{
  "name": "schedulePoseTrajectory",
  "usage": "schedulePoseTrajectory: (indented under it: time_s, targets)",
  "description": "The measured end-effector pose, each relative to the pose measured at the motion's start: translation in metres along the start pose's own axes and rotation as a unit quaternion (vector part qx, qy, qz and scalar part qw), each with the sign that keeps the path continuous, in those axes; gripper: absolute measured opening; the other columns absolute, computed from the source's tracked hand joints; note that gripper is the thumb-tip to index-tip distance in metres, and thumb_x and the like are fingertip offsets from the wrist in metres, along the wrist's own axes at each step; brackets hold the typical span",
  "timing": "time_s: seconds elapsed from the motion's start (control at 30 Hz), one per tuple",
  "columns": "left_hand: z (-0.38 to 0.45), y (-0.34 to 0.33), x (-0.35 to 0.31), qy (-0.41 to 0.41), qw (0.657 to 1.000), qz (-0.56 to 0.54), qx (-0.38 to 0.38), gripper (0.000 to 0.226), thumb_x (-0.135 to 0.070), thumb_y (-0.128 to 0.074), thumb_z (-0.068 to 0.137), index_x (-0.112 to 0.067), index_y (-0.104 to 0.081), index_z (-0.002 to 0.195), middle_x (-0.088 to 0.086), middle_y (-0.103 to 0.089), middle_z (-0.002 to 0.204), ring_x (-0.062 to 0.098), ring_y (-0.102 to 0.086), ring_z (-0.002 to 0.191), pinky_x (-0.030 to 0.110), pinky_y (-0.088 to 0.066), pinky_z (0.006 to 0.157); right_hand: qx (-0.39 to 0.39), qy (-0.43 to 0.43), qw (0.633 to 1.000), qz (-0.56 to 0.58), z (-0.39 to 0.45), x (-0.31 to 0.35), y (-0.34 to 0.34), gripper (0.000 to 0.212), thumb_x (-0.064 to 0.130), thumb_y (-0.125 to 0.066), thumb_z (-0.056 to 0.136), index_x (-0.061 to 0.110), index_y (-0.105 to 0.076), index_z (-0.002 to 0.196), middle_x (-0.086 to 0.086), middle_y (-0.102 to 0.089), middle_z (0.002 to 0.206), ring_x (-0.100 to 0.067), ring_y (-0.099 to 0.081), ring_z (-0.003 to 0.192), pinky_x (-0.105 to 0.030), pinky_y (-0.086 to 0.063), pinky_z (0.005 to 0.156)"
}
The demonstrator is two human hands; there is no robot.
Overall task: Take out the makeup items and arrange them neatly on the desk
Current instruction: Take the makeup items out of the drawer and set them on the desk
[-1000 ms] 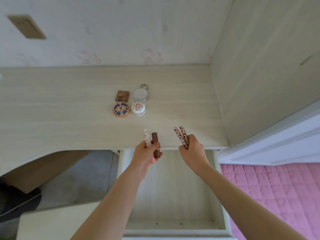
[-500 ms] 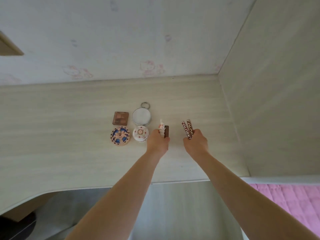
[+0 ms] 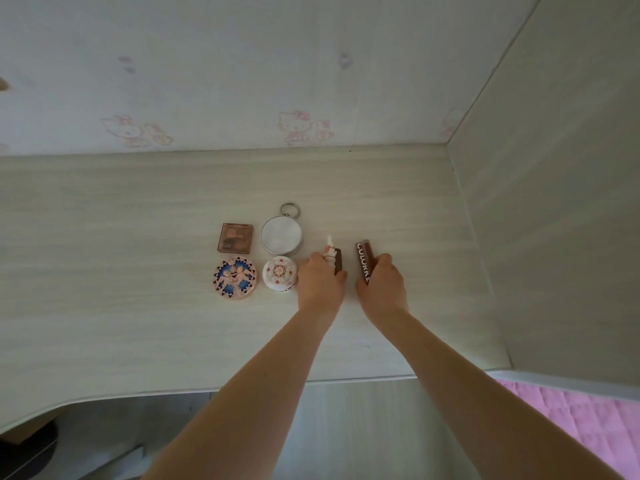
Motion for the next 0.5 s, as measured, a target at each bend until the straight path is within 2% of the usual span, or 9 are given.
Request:
schedulePoseTrajectory:
  time_s: [0.13, 0.23, 0.3, 0.37, 0.43, 0.5]
  targets:
    - [-0.006, 0.001, 0.005, -0.02, 0.999, -0.029, -0.021, 0.035, -0.016, -0.065, 0.084, 0.0, -0.053, 0.112, 0.017, -0.057, 0.11, 0.032, -0.055, 0.102, 0.041, -0.045, 0.089, -0.002, 0.023, 1.0, -0.01, -0.007, 0.002, 0.002, 0.033, 0.015, -0.056, 0.092, 0.007, -0.041, 0.121, -0.013, -0.052, 0.113, -0.025, -0.054, 0.09, -0.033, -0.044, 0.074]
    - [-0.018, 0.001, 0.002, -0.066, 0.997, -0.028, -0.04, 0.041, -0.01, -0.066, 0.082, 0.0, -0.05, 0.119, 0.015, -0.05, 0.117, 0.026, -0.046, 0.105, 0.021, -0.032, 0.085, -0.008, 0.043, 0.999, -0.007, -0.015, 0.001, 0.006, 0.036, 0.016, -0.056, 0.092, 0.009, -0.041, 0.125, -0.01, -0.049, 0.114, -0.018, -0.045, 0.083, -0.028, -0.039, 0.071]
    - [-0.027, -0.001, 0.001, -0.093, 0.995, -0.018, -0.043, 0.044, -0.005, -0.064, 0.081, -0.002, -0.048, 0.121, 0.014, -0.047, 0.118, 0.023, -0.041, 0.105, 0.014, -0.025, 0.083, -0.014, 0.058, 0.998, -0.014, -0.019, 0.002, 0.008, 0.034, 0.015, -0.055, 0.093, 0.01, -0.043, 0.124, -0.009, -0.048, 0.114, -0.018, -0.045, 0.081, -0.027, -0.039, 0.071]
    - [-0.035, 0.0, 0.0, -0.118, 0.992, -0.016, -0.051, 0.042, -0.001, -0.064, 0.078, -0.004, -0.049, 0.118, 0.011, -0.045, 0.116, 0.023, -0.041, 0.104, 0.019, -0.03, 0.087, -0.017, 0.076, 0.997, -0.026, -0.024, 0.004, 0.009, 0.03, 0.012, -0.053, 0.093, 0.01, -0.045, 0.122, -0.009, -0.046, 0.112, -0.019, -0.048, 0.08, -0.027, -0.042, 0.071]
    - [-0.045, 0.001, -0.004, -0.156, 0.986, -0.017, -0.055, 0.044, 0.004, -0.064, 0.076, -0.006, -0.05, 0.116, 0.009, -0.04, 0.116, 0.024, -0.042, 0.103, 0.029, -0.04, 0.09, -0.021, 0.096, 0.994, -0.038, -0.028, 0.005, 0.011, 0.029, 0.007, -0.051, 0.092, 0.01, -0.046, 0.121, -0.009, -0.045, 0.111, -0.021, -0.052, 0.081, -0.029, -0.045, 0.072]
    - [-0.053, -0.002, -0.006, -0.195, 0.98, 0.0, -0.041, 0.047, 0.005, -0.063, 0.076, -0.008, -0.05, 0.119, 0.007, -0.037, 0.122, 0.022, -0.043, 0.108, 0.032, -0.044, 0.092, -0.021, 0.112, 0.992, -0.058, -0.032, 0.005, 0.01, 0.029, 0.005, -0.05, 0.092, 0.009, -0.048, 0.12, -0.008, -0.045, 0.112, -0.024, -0.055, 0.086, -0.031, -0.047, 0.074]
Point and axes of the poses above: each hand's wrist, its own z-axis towards the middle knuckle, its own y-axis out of the back of the hand, x = y × z, the point moved 9 cm from there along z, towards the middle knuckle
